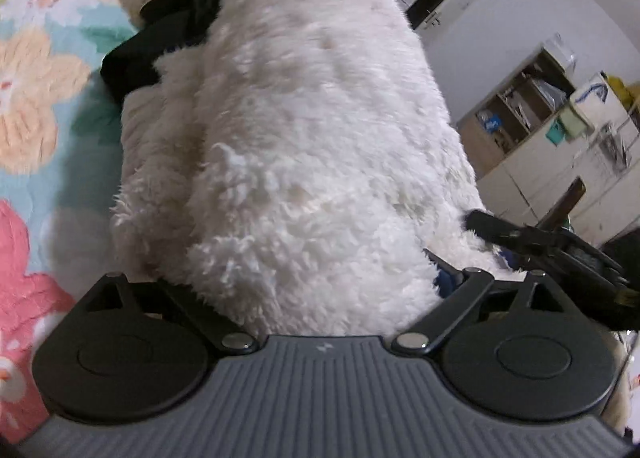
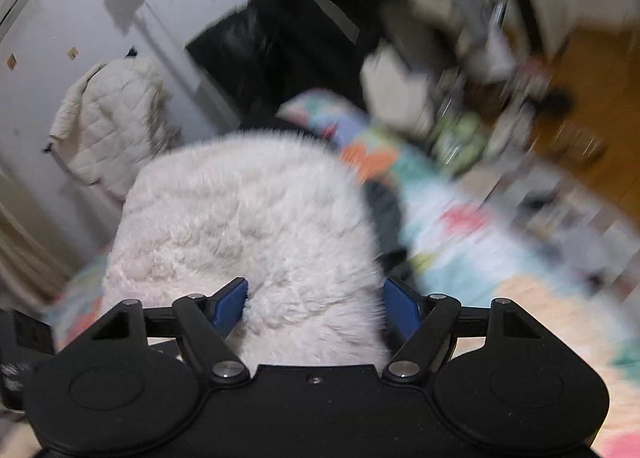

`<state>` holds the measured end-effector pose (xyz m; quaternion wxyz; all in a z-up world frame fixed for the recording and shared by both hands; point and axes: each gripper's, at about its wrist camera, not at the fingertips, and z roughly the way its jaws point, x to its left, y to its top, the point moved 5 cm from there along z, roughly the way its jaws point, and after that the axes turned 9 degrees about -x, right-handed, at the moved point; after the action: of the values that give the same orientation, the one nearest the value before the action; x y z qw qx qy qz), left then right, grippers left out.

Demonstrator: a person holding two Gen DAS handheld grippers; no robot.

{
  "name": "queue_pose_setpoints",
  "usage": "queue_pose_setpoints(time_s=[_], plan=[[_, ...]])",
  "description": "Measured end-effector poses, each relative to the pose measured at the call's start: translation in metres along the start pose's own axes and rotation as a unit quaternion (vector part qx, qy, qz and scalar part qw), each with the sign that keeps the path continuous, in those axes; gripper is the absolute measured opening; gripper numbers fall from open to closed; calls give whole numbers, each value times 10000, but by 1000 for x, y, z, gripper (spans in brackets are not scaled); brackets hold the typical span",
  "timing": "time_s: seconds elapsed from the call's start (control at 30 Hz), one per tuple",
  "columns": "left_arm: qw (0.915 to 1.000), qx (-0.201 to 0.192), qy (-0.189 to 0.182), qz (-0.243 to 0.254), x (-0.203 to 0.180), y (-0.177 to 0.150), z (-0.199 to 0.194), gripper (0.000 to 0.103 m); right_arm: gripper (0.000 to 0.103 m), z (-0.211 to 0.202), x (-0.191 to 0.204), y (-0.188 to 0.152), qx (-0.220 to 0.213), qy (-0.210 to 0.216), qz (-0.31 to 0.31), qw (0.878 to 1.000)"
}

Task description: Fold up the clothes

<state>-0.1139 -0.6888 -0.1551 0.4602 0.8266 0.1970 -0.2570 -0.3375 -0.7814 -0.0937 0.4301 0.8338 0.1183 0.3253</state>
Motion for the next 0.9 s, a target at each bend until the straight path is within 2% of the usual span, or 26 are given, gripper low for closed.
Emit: queue_pose_setpoints(time_s=[0.07, 0.17, 0.23, 0.27, 0.33, 0.4, 0.53, 0.63, 0.7, 0.83, 0.87, 0.9], plan=[[10000, 20, -29, -61, 1, 3, -6, 94, 79, -25, 10, 6, -449, -245, -519, 9973], [10000, 36, -8, -40, 3, 5, -12, 92, 76, -47, 29, 8, -871, 38, -1235, 9885], [9998, 28, 54, 203, -15, 5, -11, 89, 63, -46, 48, 0, -844, 360, -1588, 9830], [9995, -70, 94, 294, -23, 11, -13, 88, 59, -45, 58, -4, -820, 523, -1765, 9795], [9987, -414, 162, 263, -29, 19, -32, 86, 42, -40, 73, -21, -614, 706, -2192, 9712], [9968, -744, 208, 182, -31, 27, -51, 85, 41, -38, 77, -37, -380, 609, -2589, 9632], [9956, -854, 361, 159, -29, 21, -74, 82, 41, -38, 71, -54, -419, 274, -3074, 9503], [9870, -1371, 689, 483, -29, 33, -85, 82, 41, -39, 68, -57, -476, 147, -3338, 9413], [9796, -1660, 853, 748, -34, 41, -94, 82, 41, -38, 65, -57, -463, 217, -3282, 9432], [9815, -1385, 645, 1156, -53, 55, -76, 82, 41, -38, 62, -59, -473, 264, -3207, 9456], [9813, -1255, 669, 1296, -56, 56, -65, 82, 41, -36, 61, -58, -467, 260, -3210, 9456], [9797, -1080, 900, 1432, -54, 52, -55, 80, 42, -37, 61, -57, -455, 250, -3212, 9456]])
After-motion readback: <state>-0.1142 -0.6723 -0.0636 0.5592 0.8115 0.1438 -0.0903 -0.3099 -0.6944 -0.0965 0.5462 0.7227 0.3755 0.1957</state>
